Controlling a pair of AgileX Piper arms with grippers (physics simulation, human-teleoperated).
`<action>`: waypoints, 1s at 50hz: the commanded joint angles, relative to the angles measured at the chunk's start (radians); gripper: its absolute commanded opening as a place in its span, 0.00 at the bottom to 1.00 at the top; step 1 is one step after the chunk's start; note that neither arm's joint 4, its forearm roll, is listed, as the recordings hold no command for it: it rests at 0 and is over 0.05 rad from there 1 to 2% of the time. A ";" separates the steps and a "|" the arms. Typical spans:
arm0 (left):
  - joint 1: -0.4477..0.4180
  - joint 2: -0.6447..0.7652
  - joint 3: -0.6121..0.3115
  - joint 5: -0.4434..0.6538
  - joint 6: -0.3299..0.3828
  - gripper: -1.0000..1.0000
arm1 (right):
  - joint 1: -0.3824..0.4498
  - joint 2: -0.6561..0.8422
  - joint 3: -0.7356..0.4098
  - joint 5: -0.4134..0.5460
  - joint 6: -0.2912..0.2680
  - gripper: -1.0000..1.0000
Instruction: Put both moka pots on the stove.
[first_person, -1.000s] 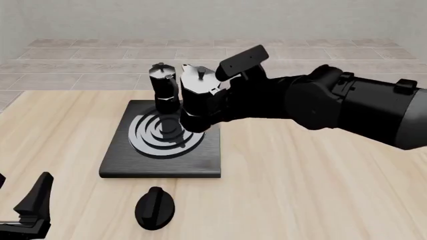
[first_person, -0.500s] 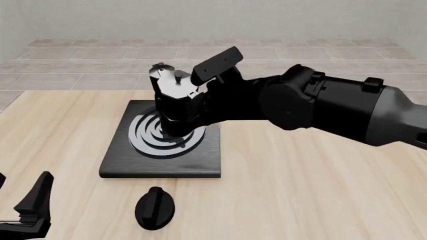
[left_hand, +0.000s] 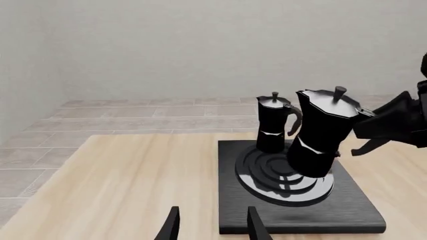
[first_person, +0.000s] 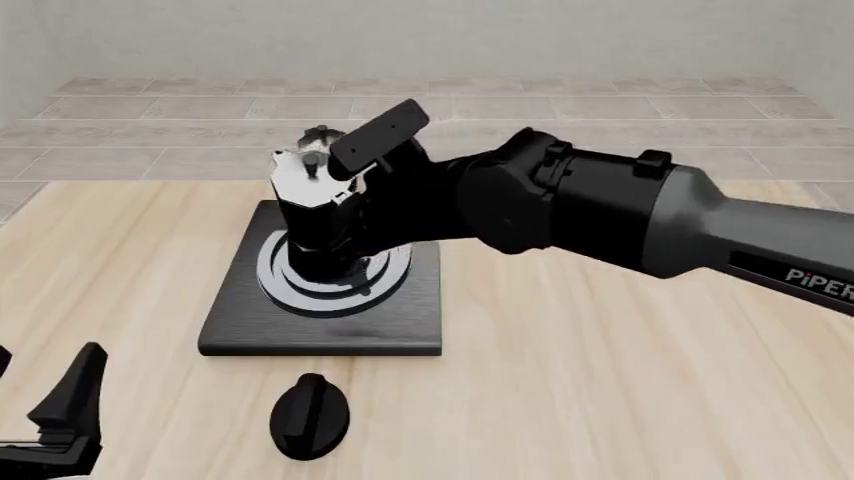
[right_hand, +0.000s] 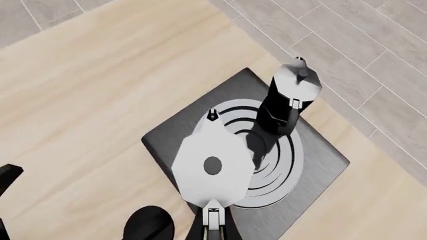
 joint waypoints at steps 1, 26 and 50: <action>0.002 0.005 0.001 -0.005 -0.002 1.00 | 0.006 0.051 -0.097 0.015 -0.011 0.00; 0.009 0.006 0.000 -0.007 -0.007 1.00 | -0.022 0.185 -0.285 0.108 -0.061 0.00; 0.013 0.002 -0.001 -0.002 -0.007 1.00 | -0.025 0.215 -0.245 0.042 -0.018 0.00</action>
